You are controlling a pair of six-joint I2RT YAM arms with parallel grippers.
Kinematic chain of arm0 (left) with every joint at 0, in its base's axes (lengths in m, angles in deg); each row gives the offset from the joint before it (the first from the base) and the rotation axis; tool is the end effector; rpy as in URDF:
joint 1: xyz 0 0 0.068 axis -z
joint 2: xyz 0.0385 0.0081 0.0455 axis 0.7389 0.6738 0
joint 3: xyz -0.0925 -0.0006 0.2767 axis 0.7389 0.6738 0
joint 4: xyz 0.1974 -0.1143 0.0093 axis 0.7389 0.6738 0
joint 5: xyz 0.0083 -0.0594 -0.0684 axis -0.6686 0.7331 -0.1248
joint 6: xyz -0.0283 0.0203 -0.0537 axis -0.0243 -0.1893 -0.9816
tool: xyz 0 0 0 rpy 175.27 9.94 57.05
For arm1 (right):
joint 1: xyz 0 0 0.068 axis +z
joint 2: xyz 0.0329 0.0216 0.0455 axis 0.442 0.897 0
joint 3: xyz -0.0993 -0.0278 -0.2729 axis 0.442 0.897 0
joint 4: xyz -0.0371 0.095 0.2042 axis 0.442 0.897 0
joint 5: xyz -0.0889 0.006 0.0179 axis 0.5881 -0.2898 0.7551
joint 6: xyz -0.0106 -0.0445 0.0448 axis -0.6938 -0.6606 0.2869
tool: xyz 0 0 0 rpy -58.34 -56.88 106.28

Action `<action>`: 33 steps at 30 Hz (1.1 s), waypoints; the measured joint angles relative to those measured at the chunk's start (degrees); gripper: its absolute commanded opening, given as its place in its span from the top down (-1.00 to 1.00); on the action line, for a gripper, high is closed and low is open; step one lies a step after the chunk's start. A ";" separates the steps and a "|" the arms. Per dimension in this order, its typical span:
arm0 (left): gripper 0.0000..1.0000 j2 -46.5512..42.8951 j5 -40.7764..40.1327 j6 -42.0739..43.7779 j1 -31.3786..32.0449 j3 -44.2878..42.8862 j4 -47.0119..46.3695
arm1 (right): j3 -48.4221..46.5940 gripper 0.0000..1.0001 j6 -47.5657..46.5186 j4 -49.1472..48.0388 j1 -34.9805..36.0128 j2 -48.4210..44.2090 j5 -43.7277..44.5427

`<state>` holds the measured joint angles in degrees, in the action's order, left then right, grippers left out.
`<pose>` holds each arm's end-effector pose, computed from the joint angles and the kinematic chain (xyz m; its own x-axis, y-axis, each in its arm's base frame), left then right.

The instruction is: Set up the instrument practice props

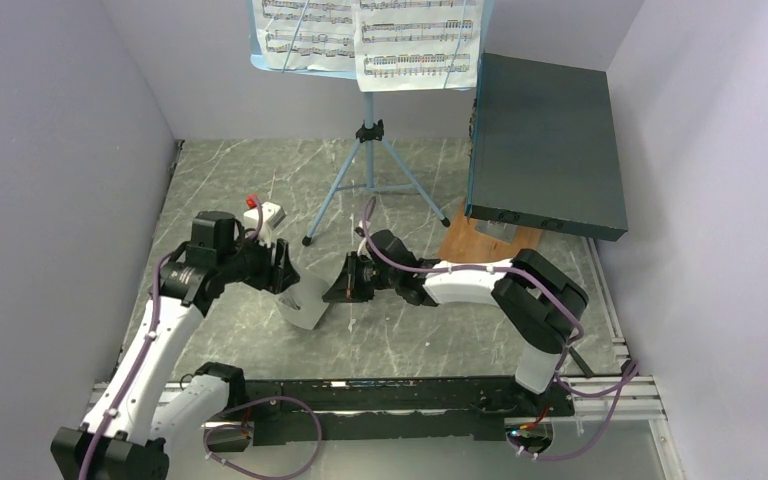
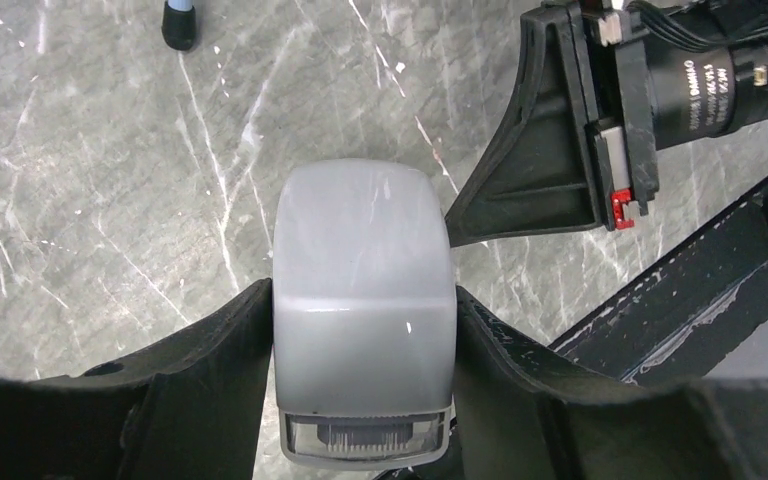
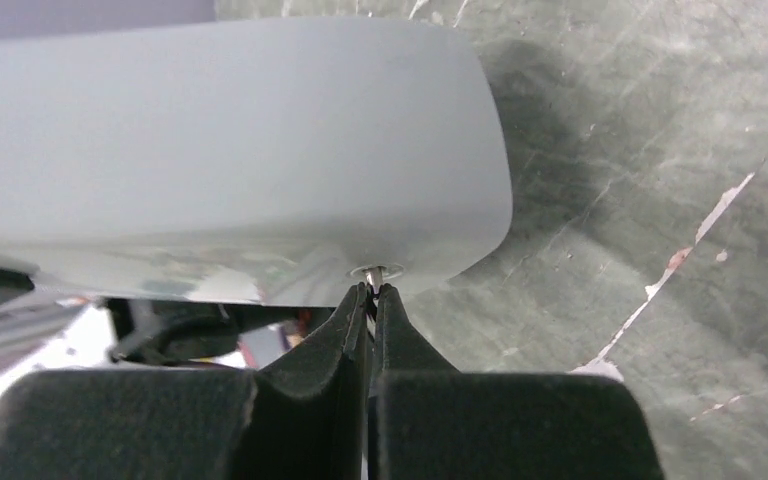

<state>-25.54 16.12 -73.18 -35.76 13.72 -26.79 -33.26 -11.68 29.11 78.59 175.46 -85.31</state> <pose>0.1340 -0.0491 0.3071 -0.6724 0.1608 -0.7225 0.4922 0.8262 -0.2741 0.2063 0.2970 0.2122 -0.9465 0.0281 -0.3216 -0.2578 0.5334 0.8056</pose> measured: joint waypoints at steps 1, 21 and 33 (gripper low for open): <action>1.00 -0.90 -0.26 -0.46 0.00 0.35 -0.22 | 0.50 1.00 2.38 -0.90 -0.26 -0.07 -0.11; 1.00 6.36 -23.67 -27.58 6.29 -4.26 4.72 | 1.97 -0.73 -10.99 7.19 -2.27 -11.41 8.96; -0.71 18.78 -37.94 -49.96 20.79 -12.24 7.43 | 8.44 -0.97 -26.80 9.88 0.20 -19.04 15.50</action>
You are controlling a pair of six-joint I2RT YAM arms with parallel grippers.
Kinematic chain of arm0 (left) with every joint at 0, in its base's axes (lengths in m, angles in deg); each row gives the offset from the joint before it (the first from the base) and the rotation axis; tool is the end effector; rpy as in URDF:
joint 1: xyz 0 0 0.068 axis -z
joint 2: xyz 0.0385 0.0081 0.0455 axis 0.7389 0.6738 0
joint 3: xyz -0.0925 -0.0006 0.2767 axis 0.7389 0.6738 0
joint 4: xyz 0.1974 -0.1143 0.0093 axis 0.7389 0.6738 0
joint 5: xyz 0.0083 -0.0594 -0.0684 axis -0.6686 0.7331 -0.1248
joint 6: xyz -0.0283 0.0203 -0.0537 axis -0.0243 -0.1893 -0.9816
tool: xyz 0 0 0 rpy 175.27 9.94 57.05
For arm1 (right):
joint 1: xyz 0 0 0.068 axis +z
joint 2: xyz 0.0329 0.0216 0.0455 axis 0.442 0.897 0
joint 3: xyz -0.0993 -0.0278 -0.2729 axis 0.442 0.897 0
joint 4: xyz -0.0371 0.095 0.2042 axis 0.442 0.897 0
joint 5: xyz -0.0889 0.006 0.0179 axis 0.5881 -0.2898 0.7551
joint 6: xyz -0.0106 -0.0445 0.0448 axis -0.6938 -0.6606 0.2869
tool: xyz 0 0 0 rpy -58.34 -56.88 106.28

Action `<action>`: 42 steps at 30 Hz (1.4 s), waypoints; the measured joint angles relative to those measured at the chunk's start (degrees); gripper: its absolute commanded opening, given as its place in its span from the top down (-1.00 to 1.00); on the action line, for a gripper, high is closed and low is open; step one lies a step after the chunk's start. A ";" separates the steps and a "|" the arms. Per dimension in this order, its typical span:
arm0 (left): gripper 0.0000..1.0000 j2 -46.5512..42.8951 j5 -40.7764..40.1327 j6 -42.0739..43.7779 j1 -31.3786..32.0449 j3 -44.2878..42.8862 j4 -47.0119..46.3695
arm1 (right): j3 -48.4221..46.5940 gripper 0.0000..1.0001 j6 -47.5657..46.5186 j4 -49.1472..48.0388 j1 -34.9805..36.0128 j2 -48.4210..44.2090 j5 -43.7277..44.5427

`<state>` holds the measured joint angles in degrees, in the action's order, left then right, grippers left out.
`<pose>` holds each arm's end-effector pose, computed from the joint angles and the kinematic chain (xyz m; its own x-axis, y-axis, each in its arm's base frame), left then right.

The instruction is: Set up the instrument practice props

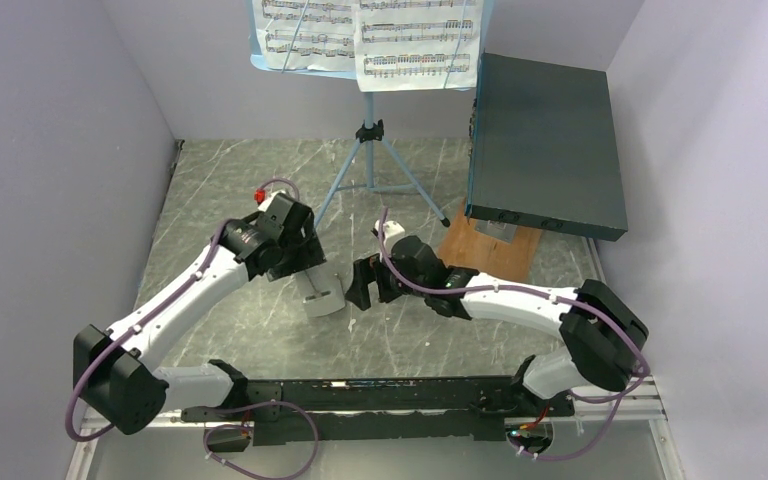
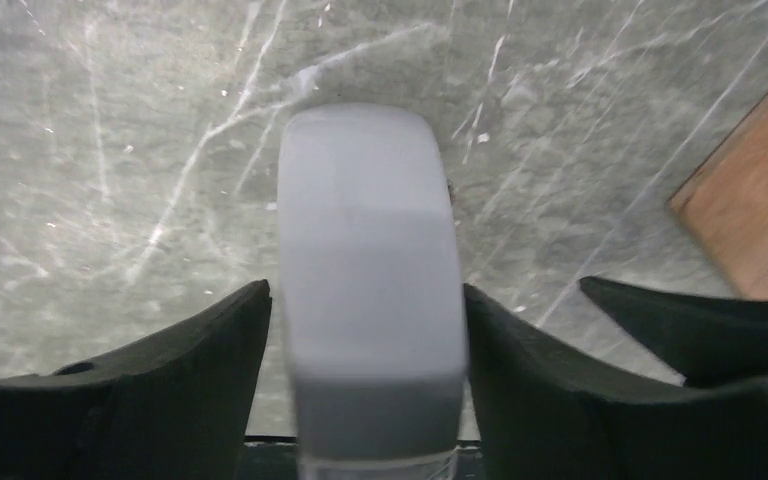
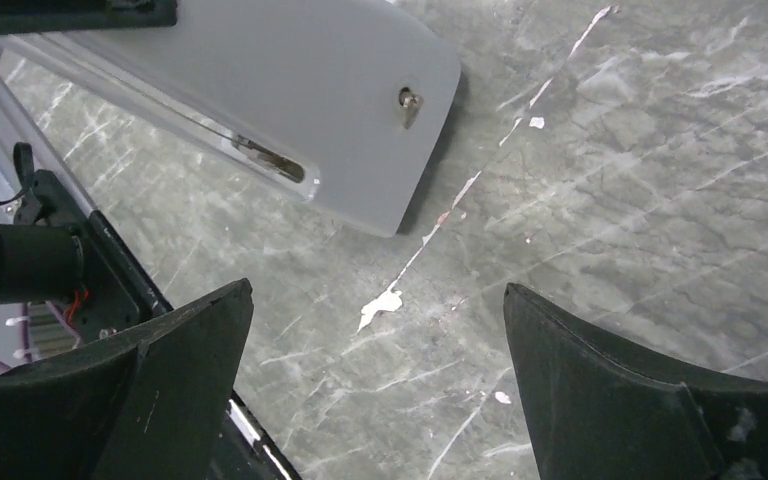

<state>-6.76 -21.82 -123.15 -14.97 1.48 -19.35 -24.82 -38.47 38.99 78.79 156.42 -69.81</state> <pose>0.1798 -0.1015 0.3064 -0.7887 -0.3632 -0.4960 -0.2601 0.9282 -0.2661 0.1717 0.2324 0.2505 -0.6819 -0.1083 -0.7234 -0.5875 0.6703 0.4534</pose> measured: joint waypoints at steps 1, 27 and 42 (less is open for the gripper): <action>-0.82 0.02 0.00 -0.79 0.00 0.00 -0.15 | 0.17 -0.98 -0.28 -0.02 0.37 0.00 0.70; -0.99 -31.23 -22.18 -0.66 -1.05 -8.00 12.11 | -27.85 -0.94 8.57 13.53 19.91 17.44 42.84; -0.99 -29.94 -22.71 -2.29 -1.09 -5.90 15.47 | -24.55 0.87 -1.33 6.78 18.88 19.67 39.63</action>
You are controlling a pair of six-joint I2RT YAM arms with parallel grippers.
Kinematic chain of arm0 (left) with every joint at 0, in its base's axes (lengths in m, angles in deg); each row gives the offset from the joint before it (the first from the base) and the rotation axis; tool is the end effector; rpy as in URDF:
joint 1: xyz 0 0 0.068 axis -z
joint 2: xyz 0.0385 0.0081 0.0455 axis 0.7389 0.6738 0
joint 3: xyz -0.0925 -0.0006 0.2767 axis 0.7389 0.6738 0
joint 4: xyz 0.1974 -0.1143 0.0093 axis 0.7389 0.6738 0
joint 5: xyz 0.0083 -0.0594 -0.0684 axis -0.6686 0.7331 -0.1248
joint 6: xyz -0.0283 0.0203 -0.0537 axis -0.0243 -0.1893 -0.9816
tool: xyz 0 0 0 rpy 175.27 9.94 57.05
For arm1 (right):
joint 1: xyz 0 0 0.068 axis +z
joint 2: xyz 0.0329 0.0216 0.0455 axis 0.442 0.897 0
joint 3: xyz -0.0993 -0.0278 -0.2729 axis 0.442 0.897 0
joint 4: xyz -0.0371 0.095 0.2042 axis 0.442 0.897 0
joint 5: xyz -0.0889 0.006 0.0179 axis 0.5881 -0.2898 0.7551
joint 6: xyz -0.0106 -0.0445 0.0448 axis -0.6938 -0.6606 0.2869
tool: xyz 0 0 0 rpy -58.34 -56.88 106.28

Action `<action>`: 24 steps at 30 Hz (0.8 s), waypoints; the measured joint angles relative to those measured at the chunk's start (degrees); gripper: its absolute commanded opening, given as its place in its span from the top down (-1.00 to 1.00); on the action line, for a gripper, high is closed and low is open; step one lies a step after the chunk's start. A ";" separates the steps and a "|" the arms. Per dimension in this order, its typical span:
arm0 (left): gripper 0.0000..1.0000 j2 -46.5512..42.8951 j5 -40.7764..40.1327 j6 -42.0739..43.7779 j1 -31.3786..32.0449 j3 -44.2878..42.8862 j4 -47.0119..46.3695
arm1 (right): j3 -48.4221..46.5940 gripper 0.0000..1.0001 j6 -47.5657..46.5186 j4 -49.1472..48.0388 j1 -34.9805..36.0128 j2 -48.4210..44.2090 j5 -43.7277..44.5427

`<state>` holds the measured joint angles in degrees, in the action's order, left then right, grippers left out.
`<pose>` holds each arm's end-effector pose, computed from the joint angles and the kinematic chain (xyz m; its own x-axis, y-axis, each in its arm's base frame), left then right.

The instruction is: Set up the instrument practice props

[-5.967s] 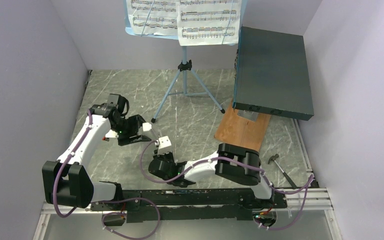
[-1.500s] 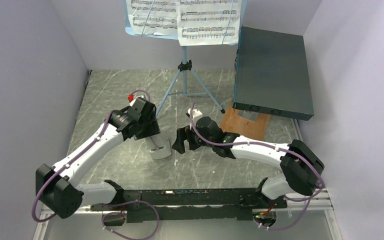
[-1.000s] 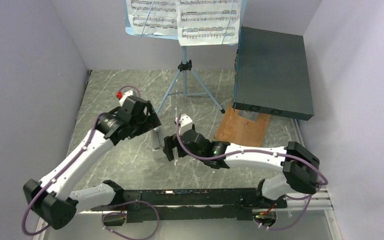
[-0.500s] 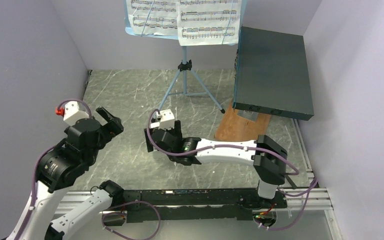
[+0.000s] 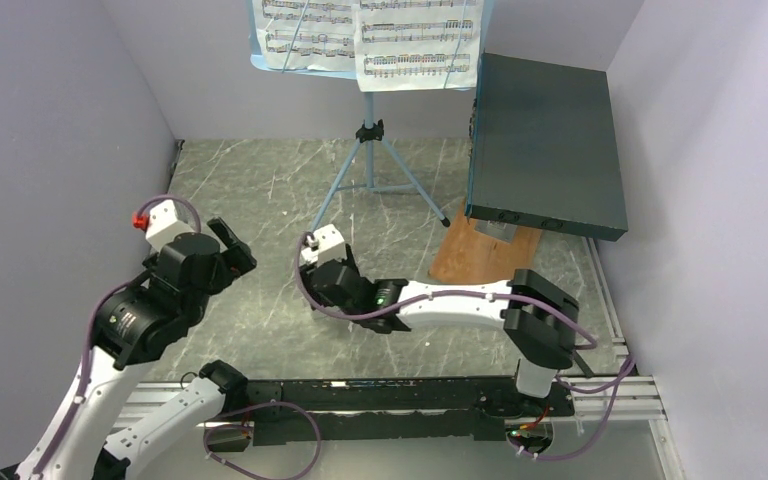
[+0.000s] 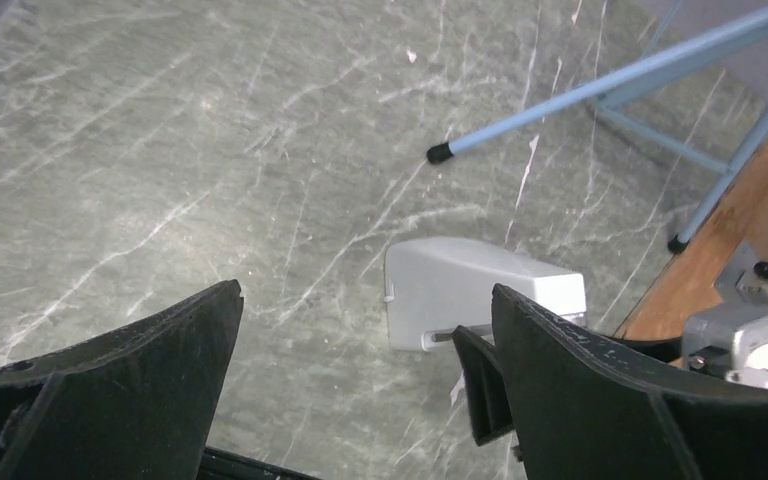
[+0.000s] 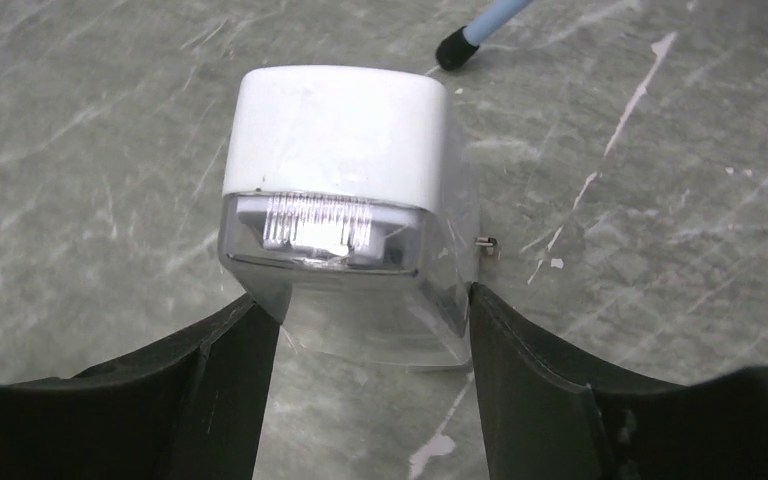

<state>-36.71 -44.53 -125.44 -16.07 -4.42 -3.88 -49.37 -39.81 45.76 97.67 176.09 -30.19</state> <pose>0.0603 -0.0026 0.3785 -0.3482 -0.5231 -0.7779 -0.3903 0.8354 -0.3871 0.1480 0.3540 0.2658 -0.4483 -0.1422 -0.8825 -0.4882 0.8660 0.1085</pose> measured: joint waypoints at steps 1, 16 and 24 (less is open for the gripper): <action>-0.99 0.02 0.85 0.52 0.00 0.90 -0.76 | 2.25 0.87 -2.97 -2.21 -0.81 -1.53 -3.08; -0.77 -2.93 45.18 33.00 0.00 19.17 -29.00 | 20.83 1.00 -39.65 -5.31 -21.18 -18.49 -62.86; -0.79 0.17 71.56 50.66 0.00 26.23 -40.13 | 22.69 0.90 -48.50 -3.54 -22.95 -19.47 -77.09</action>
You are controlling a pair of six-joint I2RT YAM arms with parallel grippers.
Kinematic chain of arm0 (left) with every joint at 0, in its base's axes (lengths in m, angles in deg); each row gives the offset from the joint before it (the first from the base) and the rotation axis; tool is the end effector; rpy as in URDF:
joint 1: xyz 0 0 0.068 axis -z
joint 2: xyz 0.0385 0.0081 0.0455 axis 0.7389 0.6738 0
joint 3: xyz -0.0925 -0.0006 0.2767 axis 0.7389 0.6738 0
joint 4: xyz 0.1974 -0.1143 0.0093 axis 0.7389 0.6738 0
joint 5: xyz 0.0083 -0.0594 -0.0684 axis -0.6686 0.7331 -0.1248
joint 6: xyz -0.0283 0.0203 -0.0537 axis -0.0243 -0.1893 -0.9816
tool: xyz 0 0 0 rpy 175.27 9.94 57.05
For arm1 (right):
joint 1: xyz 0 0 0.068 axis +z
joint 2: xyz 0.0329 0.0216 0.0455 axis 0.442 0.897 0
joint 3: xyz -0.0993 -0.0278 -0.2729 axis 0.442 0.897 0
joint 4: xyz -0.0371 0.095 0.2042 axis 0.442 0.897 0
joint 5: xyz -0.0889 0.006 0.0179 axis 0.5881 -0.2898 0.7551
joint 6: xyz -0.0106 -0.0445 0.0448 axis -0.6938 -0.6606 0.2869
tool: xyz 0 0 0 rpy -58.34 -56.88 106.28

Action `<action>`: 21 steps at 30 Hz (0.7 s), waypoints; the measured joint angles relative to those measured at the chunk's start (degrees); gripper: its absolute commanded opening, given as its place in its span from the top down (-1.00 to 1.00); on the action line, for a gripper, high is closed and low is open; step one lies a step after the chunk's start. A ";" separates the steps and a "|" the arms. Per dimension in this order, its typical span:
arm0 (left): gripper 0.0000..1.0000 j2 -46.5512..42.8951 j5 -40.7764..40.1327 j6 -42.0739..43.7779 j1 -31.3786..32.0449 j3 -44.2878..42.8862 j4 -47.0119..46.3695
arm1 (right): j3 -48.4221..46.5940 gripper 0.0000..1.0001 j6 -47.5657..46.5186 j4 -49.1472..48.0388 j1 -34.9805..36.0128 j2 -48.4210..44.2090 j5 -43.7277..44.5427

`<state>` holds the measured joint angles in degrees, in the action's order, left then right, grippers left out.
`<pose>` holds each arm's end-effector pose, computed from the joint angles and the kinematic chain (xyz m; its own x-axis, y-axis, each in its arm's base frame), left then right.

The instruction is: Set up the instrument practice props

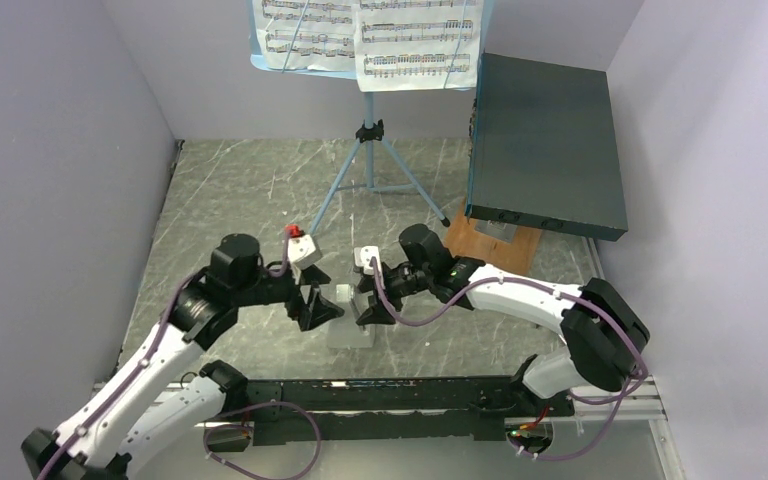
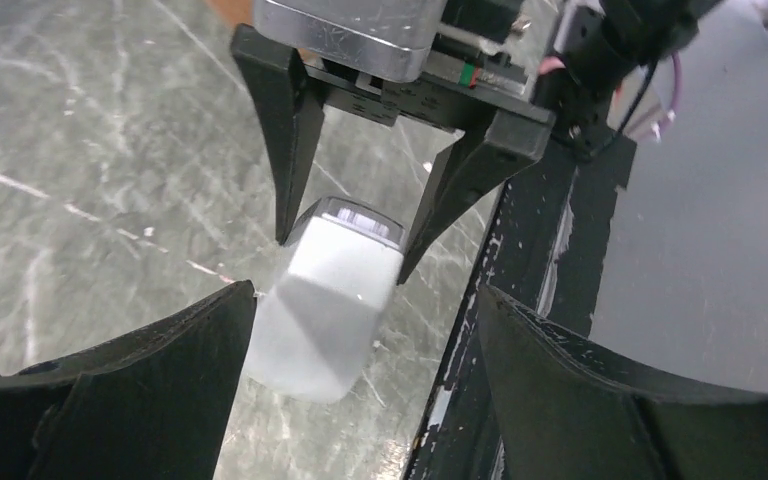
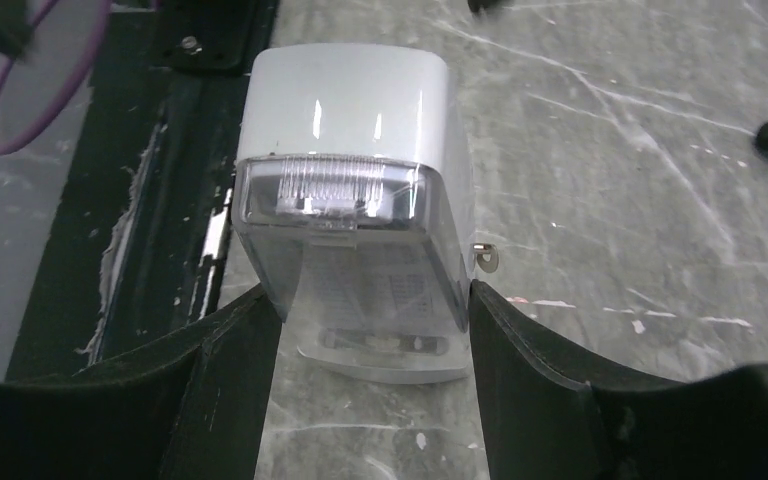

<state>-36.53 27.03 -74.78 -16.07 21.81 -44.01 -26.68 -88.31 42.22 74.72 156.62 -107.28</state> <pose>0.0855 -0.0861 0.3166 -0.3541 0.2108 -0.9111 0.8748 0.4191 -0.2430 0.1596 0.2316 0.2609 -0.0014 -0.4007 -0.9162 -0.9941 -0.0989 0.0448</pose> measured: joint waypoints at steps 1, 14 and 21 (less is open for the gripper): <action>-0.82 1.53 1.57 1.70 0.00 0.07 -0.17 | 0.13 0.83 -0.46 0.44 -0.13 -0.07 -1.27; -0.61 10.75 10.95 13.38 -0.20 4.35 -3.23 | 1.53 -0.22 -0.68 1.44 -0.70 -1.77 -3.45; -0.57 14.67 12.83 14.86 -0.13 4.35 -3.85 | 3.87 -0.98 5.09 -1.29 -0.68 -4.20 -1.42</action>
<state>-21.86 39.86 -59.92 -16.20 26.15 -47.86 -22.81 -83.21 40.93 74.05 152.42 -108.70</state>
